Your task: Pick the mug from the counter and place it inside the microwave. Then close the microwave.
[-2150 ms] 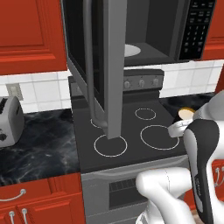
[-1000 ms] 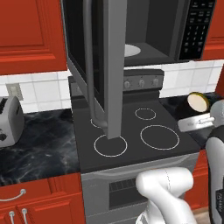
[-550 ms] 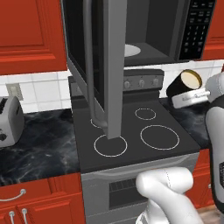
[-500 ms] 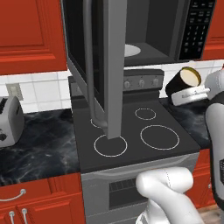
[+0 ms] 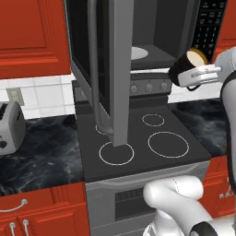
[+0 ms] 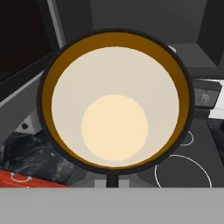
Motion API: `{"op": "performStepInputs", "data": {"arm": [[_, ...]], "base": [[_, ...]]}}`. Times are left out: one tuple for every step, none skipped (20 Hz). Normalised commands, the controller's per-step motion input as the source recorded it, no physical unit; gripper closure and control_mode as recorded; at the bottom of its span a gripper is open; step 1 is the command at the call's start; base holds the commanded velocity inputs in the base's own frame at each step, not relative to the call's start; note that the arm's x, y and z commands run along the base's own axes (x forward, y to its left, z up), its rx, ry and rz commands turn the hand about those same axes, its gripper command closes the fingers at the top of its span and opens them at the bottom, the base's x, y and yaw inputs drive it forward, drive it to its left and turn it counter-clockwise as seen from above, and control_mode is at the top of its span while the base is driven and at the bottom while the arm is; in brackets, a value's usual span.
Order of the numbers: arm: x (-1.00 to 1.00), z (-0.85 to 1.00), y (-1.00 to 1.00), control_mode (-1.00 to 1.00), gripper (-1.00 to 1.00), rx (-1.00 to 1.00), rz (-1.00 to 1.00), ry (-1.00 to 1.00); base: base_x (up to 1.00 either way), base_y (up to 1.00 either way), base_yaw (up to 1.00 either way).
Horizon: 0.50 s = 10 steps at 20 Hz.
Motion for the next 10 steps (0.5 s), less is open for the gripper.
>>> {"op": "performStepInputs", "data": {"arm": [[0.34, 0.44, 0.24, -1.0, 1.0, 0.02, 0.0, -0.02], [0.34, 0.46, 0.25, -1.0, 1.0, 0.0, 0.0, -0.02], [0.38, 0.41, 0.23, -1.0, 1.0, 0.0, 0.0, 0.0], [0.41, 0.34, 0.22, -1.0, 1.0, 0.0, 0.0, 0.0], [0.39, 0.24, 0.22, -1.0, 1.0, 0.0, 0.0, 0.0], [0.32, 0.09, 0.21, -1.0, 1.0, 0.0, 0.0, 0.0], [0.26, 0.0, 0.13, -1.0, 1.0, 0.0, -0.06, -0.01], [0.29, 0.0, 0.12, -1.0, 1.0, 0.0, -0.07, -0.02], [0.37, 0.0, 0.05, -1.0, 1.0, -0.02, -0.07, -0.02], [0.41, 0.0, 0.04, -1.0, 1.0, -0.04, -0.06, -0.01]], "base": [[0.0, 0.0, 0.0], [0.0, 0.0, 0.0], [0.0, 0.0, 0.0], [0.0, 0.0, 0.0], [0.0, 0.0, 0.0], [0.0, 0.0, 0.0], [0.0, 0.0, 0.0], [0.0, 0.0, 0.0], [0.0, 0.0, 0.0], [0.0, 0.0, 0.0]]}}
